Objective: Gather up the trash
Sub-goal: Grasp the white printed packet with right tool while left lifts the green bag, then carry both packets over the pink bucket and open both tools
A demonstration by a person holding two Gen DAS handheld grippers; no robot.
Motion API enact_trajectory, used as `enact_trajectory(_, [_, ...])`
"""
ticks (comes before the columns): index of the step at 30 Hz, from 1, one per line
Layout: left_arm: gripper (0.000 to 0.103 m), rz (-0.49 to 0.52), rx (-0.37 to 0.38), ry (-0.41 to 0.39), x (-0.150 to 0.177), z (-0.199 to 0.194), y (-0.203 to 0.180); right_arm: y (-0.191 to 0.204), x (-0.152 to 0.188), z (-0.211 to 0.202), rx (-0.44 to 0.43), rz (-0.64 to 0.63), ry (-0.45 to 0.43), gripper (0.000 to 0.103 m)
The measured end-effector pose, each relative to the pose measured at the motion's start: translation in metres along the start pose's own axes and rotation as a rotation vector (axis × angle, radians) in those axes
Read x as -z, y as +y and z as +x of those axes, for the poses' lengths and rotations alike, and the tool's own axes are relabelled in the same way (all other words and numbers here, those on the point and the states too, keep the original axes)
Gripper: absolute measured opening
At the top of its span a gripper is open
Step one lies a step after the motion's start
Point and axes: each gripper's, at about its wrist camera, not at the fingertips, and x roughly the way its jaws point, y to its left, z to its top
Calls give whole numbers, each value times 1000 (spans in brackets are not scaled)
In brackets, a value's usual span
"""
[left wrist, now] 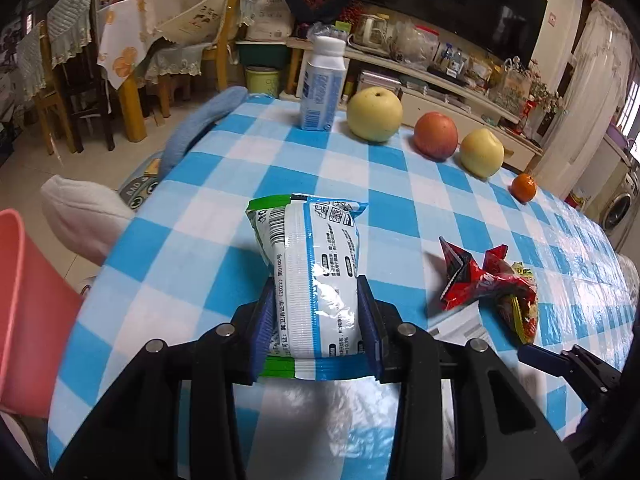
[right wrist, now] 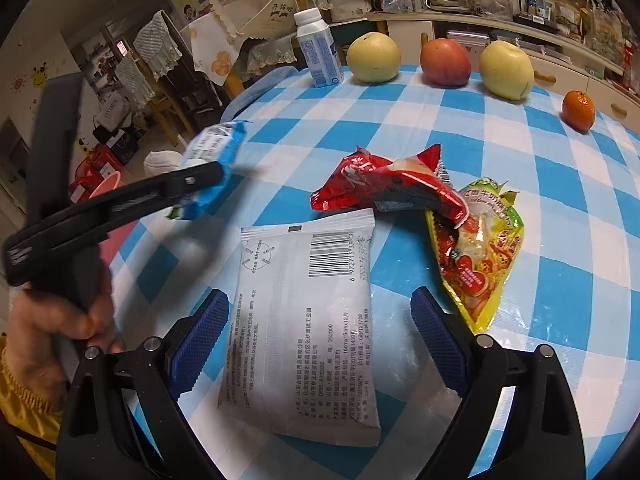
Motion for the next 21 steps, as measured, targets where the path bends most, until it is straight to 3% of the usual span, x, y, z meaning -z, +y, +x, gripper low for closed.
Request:
enact_trajectory(8, [40,-10,-35,-45,18,-33,21,19,8,20,46,-71,8,91])
enact_trajectory(18, [40,-36,-16,-74,21,-31,43,34,13,34,166,-151,-3,91])
enact_trajectory(21, [40,-60,3,-65,21,-27,50,36,13,34,185,-159,-10,82])
